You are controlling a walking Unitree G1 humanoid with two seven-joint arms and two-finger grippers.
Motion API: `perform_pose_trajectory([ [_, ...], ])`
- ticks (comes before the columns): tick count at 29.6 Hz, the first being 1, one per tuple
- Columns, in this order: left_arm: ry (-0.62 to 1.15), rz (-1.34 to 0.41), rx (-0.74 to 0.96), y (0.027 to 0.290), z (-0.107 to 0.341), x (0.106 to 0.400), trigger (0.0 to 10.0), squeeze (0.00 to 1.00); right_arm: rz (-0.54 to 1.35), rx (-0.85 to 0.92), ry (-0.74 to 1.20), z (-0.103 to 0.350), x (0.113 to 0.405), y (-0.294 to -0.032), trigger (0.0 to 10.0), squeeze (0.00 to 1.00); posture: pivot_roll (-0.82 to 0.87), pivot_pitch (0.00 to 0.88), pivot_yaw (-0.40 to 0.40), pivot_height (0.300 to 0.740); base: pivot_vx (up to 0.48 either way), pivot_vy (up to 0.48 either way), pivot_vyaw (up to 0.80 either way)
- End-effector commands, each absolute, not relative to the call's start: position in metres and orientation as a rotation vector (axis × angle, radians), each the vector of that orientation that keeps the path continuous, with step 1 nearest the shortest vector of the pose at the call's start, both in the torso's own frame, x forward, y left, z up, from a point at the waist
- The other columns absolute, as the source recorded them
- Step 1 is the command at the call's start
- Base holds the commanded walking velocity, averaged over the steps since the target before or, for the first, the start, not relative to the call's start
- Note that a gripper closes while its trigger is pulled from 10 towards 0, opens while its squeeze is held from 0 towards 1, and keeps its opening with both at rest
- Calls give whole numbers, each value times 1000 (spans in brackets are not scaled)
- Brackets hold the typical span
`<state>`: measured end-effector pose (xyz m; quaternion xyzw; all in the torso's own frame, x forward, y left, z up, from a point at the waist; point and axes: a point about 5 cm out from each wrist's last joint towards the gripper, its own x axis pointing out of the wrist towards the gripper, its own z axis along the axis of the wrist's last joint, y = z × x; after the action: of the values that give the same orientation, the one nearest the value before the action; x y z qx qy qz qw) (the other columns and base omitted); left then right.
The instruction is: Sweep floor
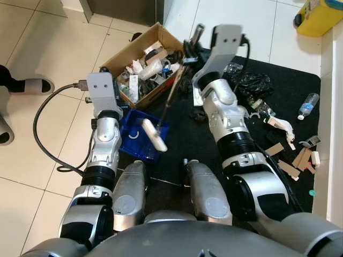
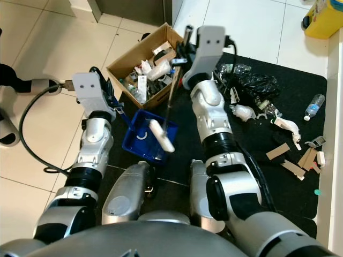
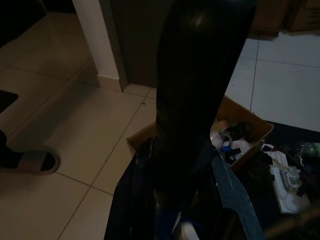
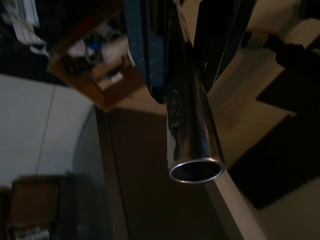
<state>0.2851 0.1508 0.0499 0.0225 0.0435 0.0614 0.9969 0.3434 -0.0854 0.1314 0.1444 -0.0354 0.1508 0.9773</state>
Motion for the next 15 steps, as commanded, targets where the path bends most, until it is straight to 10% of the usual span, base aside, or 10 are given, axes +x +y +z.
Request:
perform_pose_trajectory([
  [1, 109, 104, 5, 142, 45, 281, 10000, 0, 303, 249, -164, 154, 346, -100, 10000, 0, 89, 113, -6, 740, 0, 0, 0],
  [15, 64, -144, -83, 123, 63, 278, 10000, 0, 5, -24, -31, 136, 329, -232, 10000, 0, 67, 84, 11, 740, 0, 0, 0],
])
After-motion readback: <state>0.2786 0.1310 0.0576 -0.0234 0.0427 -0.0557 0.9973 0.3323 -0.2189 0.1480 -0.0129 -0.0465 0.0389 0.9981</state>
